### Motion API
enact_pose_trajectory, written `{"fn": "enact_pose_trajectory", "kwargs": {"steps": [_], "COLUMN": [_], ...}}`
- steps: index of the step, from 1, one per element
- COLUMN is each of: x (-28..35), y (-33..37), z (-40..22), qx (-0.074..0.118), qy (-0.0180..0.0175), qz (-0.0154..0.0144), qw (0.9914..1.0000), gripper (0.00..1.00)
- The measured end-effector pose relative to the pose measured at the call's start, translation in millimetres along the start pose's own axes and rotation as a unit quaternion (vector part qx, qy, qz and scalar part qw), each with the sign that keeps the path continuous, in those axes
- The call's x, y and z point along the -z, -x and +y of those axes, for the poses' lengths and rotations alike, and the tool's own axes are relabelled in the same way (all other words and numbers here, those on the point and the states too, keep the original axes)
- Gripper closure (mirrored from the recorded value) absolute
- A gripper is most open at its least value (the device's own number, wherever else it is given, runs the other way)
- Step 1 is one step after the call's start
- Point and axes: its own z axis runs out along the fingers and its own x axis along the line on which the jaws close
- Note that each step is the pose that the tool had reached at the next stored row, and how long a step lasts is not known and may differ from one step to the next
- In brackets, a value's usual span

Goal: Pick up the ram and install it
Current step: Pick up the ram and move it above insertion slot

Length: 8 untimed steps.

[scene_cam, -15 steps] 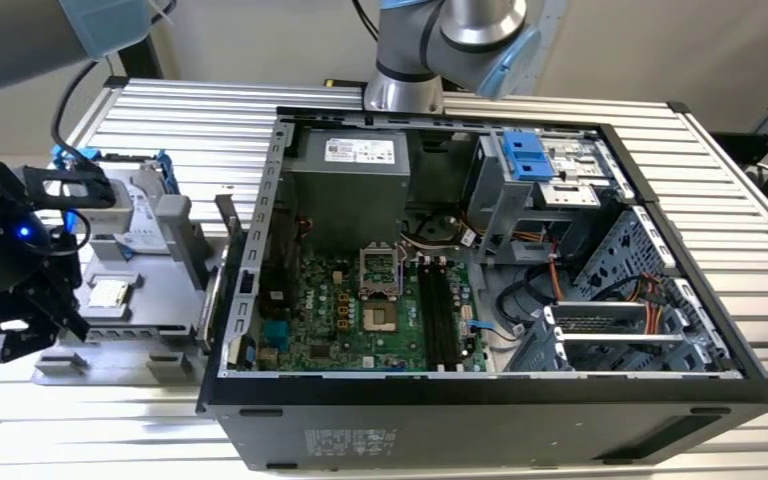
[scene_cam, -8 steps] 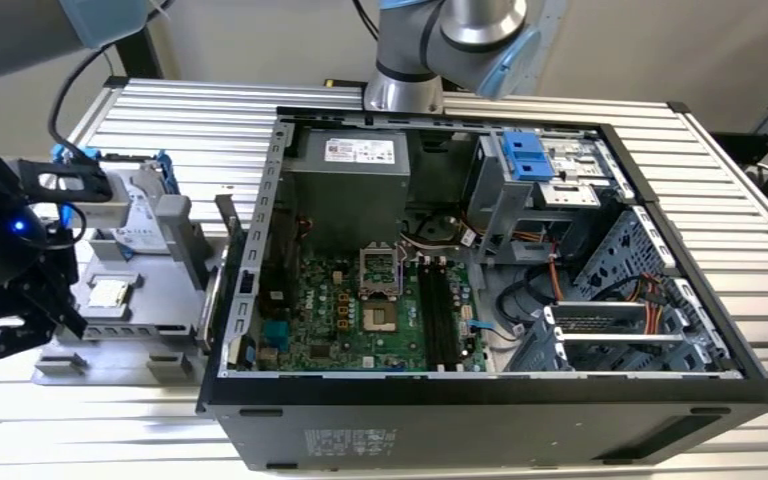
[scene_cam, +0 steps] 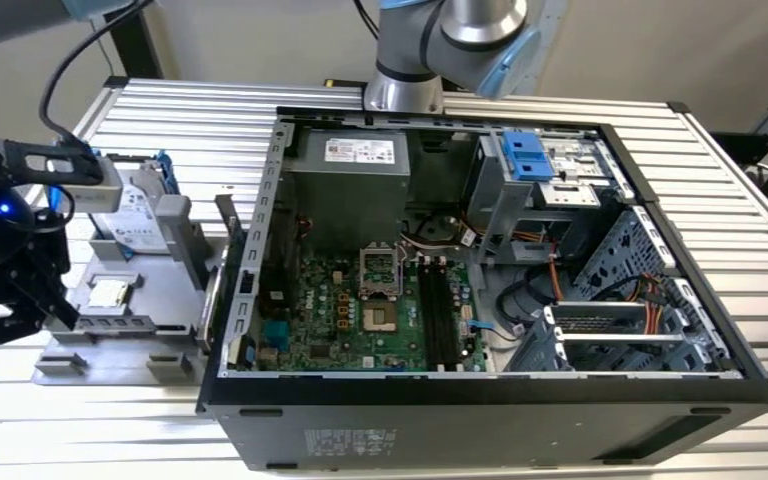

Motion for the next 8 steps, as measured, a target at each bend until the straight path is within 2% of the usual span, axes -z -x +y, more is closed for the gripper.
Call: {"fn": "enact_pose_trajectory", "kwargs": {"steps": [8], "x": [18.8], "y": [0.7], "z": [-0.1], "qx": [0.0], "qy": [0.0], "qz": [0.0004], "qw": [1.0], "gripper": [1.0]}}
